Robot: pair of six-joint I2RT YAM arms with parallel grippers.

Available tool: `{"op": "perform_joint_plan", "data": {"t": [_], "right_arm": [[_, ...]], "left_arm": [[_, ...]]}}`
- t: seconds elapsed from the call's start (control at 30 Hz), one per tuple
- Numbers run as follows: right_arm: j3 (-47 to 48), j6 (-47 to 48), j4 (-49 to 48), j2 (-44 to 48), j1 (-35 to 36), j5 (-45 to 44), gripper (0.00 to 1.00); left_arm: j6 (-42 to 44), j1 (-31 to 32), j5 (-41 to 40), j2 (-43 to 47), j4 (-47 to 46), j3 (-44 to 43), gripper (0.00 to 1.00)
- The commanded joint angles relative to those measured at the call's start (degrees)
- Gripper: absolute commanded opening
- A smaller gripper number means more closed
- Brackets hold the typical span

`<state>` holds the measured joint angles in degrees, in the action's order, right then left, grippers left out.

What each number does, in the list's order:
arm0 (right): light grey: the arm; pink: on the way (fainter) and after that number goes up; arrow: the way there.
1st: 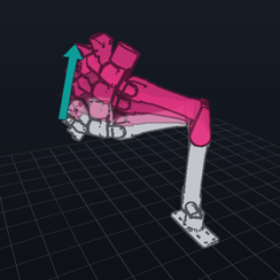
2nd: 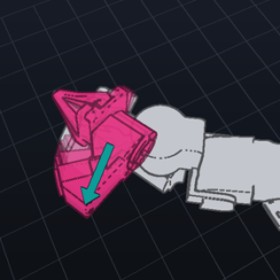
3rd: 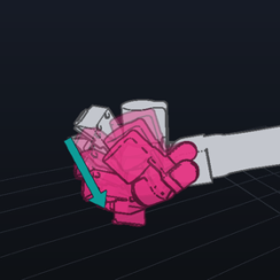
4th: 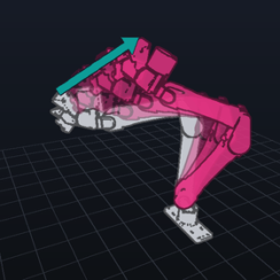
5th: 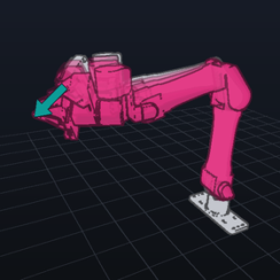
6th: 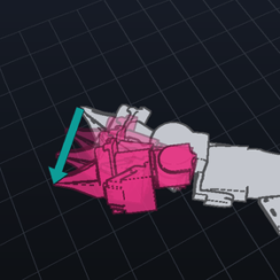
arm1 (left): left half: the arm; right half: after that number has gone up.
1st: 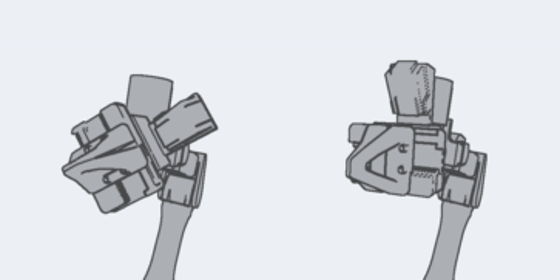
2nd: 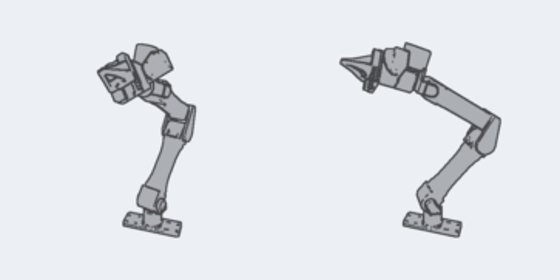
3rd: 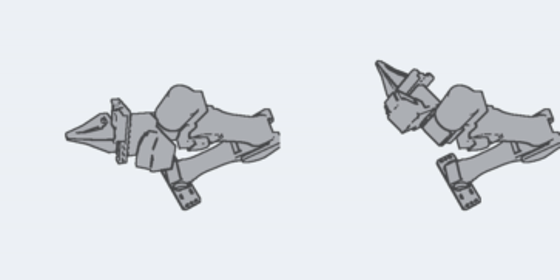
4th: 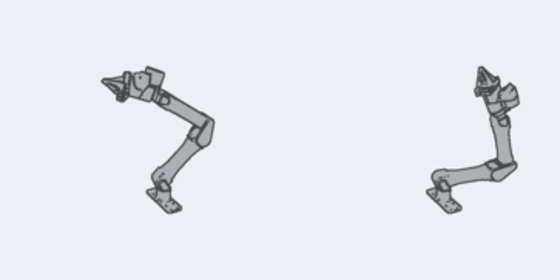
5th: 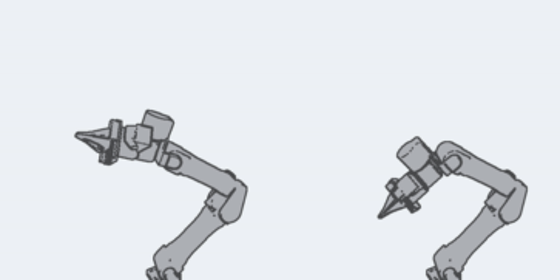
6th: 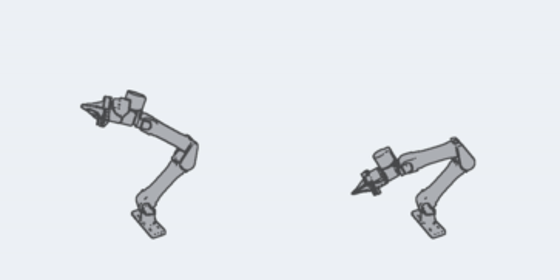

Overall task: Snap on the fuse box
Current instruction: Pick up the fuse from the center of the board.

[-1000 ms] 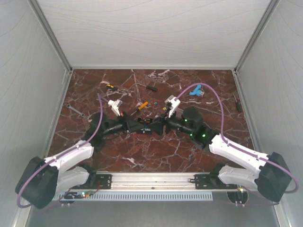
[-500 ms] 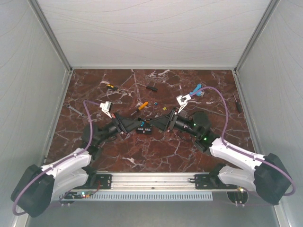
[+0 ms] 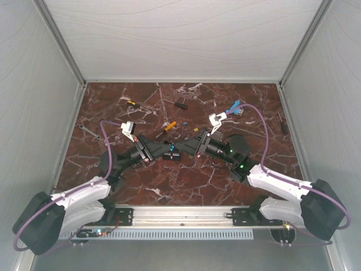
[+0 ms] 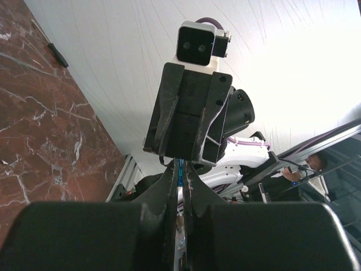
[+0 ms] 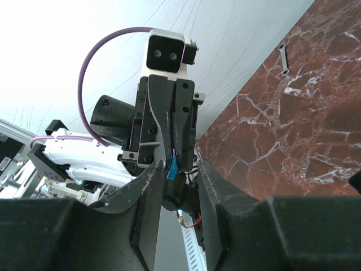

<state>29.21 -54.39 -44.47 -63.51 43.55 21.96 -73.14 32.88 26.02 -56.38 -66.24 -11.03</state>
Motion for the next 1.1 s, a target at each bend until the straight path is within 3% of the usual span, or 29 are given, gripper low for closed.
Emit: {"op": "perform_joint_plan", "data": {"t": [0.0,0.63,0.87,0.97,1.07], "right_arm": [[0.49,-0.45,-3.28,-0.49,1.10,-1.57,0.27],[0.39,-0.39,-6.30,-1.85,2.48,-1.51,0.16],[0.23,0.53,-4.98,-1.68,2.32,-1.70,0.00],[0.36,1.99,-1.31,-0.62,0.90,-0.99,0.00],[0.56,3.69,4.22,0.88,-1.90,1.25,0.00]], "left_arm": [[-1.58,0.75,-2.38,0.21,-7.62,-0.84,0.00],[-0.21,2.68,-3.83,-0.01,-7.06,-1.45,0.00],[-0.01,2.89,-3.70,-0.35,-7.04,-1.25,0.00],[2.99,2.89,-4.33,0.95,-3.55,-0.93,0.15],[8.45,2.89,-6.14,4.09,5.85,-1.35,0.31]]}}
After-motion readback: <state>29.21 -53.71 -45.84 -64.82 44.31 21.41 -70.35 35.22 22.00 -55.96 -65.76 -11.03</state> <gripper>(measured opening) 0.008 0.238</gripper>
